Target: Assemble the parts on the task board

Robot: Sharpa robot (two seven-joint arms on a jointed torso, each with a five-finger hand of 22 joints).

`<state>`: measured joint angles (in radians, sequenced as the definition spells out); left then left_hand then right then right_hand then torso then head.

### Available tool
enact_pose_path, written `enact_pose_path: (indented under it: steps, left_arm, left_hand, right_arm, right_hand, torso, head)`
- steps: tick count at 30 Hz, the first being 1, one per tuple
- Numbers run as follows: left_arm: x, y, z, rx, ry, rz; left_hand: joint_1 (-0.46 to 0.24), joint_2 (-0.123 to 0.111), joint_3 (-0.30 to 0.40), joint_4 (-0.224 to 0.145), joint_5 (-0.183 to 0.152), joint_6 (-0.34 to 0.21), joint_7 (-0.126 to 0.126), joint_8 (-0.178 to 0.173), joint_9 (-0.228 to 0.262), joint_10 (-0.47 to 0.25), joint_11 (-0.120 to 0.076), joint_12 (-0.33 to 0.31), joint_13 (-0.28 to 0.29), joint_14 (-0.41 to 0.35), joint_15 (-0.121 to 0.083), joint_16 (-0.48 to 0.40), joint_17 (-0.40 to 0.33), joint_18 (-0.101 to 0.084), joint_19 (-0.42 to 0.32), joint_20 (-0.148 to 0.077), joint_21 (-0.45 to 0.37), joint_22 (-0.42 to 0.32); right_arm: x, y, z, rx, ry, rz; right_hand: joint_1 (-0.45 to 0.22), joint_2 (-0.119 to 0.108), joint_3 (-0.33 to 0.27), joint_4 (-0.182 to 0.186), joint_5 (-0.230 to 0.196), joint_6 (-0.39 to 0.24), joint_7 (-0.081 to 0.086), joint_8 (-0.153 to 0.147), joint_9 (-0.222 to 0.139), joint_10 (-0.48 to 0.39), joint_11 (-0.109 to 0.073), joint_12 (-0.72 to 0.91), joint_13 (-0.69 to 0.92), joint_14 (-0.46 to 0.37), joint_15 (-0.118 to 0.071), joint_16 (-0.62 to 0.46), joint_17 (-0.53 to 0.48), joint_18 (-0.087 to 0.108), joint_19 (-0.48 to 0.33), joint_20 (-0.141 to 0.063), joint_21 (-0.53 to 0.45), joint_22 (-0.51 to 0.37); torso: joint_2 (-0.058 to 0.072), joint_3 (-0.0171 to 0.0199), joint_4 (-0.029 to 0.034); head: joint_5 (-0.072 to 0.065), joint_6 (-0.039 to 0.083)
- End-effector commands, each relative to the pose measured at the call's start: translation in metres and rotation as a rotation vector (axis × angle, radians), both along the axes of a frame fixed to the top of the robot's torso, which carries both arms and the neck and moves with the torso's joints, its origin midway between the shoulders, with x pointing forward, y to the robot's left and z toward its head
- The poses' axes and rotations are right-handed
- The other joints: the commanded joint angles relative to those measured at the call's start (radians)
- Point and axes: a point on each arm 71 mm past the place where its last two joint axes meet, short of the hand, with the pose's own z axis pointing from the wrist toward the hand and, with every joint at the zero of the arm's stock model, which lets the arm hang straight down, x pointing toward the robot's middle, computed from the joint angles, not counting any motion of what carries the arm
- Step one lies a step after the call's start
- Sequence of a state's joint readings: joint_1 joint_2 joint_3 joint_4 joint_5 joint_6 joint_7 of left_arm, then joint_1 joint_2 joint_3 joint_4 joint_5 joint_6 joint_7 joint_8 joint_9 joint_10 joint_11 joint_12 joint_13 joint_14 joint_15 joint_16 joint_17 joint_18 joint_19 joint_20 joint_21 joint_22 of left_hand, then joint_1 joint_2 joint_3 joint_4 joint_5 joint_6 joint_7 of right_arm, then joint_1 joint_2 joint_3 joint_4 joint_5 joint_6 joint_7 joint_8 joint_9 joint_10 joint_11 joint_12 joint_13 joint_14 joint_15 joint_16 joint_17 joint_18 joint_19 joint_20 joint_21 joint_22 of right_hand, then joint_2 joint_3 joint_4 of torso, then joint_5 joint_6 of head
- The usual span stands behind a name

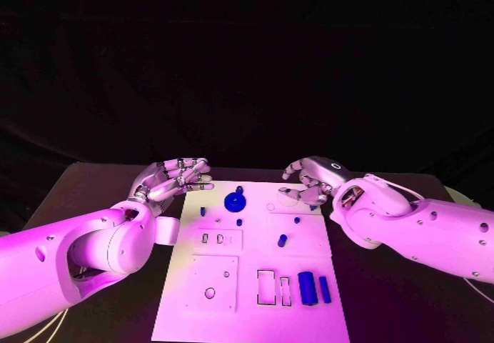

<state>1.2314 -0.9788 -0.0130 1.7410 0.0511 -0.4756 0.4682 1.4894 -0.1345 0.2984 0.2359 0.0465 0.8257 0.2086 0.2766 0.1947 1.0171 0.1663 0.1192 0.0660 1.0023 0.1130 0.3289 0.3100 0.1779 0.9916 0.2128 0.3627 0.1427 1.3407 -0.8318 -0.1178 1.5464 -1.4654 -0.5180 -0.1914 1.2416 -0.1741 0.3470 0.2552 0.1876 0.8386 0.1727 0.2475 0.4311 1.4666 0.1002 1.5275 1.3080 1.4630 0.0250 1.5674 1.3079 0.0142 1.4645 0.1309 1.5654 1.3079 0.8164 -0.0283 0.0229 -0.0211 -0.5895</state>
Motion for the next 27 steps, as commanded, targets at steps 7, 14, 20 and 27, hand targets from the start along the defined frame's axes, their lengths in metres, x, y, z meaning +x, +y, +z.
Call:
enact_pose_path:
  steps: [7,14,20,27]
  left_arm:
    - [0.001,-0.003,0.001,-0.007,-0.011,-0.017]
    - [0.002,-0.005,0.0,-0.009,-0.01,-0.023]
    - [0.003,-0.006,0.0,-0.009,-0.009,-0.025]
    - [0.003,-0.006,0.0,-0.011,-0.01,-0.028]
  left_hand:
    - [0.009,-0.001,0.005,-0.002,0.003,-0.004,0.011,-0.004,-0.001,0.002,0.002,-0.006,0.0,0.002,0.005,-0.006,0.002,0.005,0.003,0.001,-0.005,-0.001]
    - [0.009,-0.001,0.005,-0.002,0.003,-0.004,0.01,-0.004,-0.001,0.003,0.002,-0.006,0.0,0.002,0.005,-0.007,0.002,0.005,0.003,0.001,-0.005,-0.001]
    - [0.009,-0.001,0.005,-0.002,0.003,-0.004,0.01,-0.004,-0.001,0.003,0.002,-0.006,0.0,0.002,0.005,-0.007,0.002,0.005,0.003,0.001,-0.005,-0.001]
    - [0.01,-0.001,0.006,-0.003,0.003,-0.003,0.009,-0.004,-0.001,0.004,0.001,-0.006,0.0,0.002,0.005,-0.007,0.002,0.005,0.003,0.0,-0.005,-0.001]
  right_arm:
    - [-0.001,-0.049,0.003,0.144,0.109,0.017]
    - [-0.001,-0.083,0.001,0.163,0.147,-0.02]
    - [0.0,-0.093,-0.01,0.161,0.163,-0.026]
    - [0.002,-0.088,-0.026,0.15,0.19,-0.005]
  right_hand:
    - [0.044,-0.008,0.009,-0.025,-0.003,0.007,0.001,-0.01,0.0,0.055,-0.008,0.002,0.21,0.108,-0.003,0.003,0.263,-0.014,0.106,-0.002,0.005,0.263]
    - [0.057,-0.012,0.011,-0.033,-0.002,0.011,0.001,-0.012,0.001,0.054,-0.008,0.002,0.21,0.108,-0.003,0.003,0.263,-0.014,0.106,-0.002,0.005,0.263]
    - [0.068,-0.02,0.01,-0.041,-0.012,0.003,0.004,-0.021,-0.001,0.049,-0.006,-0.002,0.205,0.108,-0.002,0.003,0.263,-0.014,0.106,-0.002,0.005,0.263]
    - [0.101,-0.03,0.007,-0.061,-0.04,-0.037,0.008,-0.054,-0.01,0.046,-0.001,-0.004,0.202,0.108,0.002,0.003,0.263,-0.014,0.106,0.002,0.005,0.263]
  torso:
    - [-0.009,0.0098,-0.009]
    - [-0.009,0.0116,-0.0092]
    - [-0.008,0.0125,-0.0131]
    - [-0.008,0.0094,-0.0066]
  head:
    - [-0.01,-0.003]
    - [-0.015,0.0]
    - [-0.019,-0.001]
    - [-0.024,-0.005]
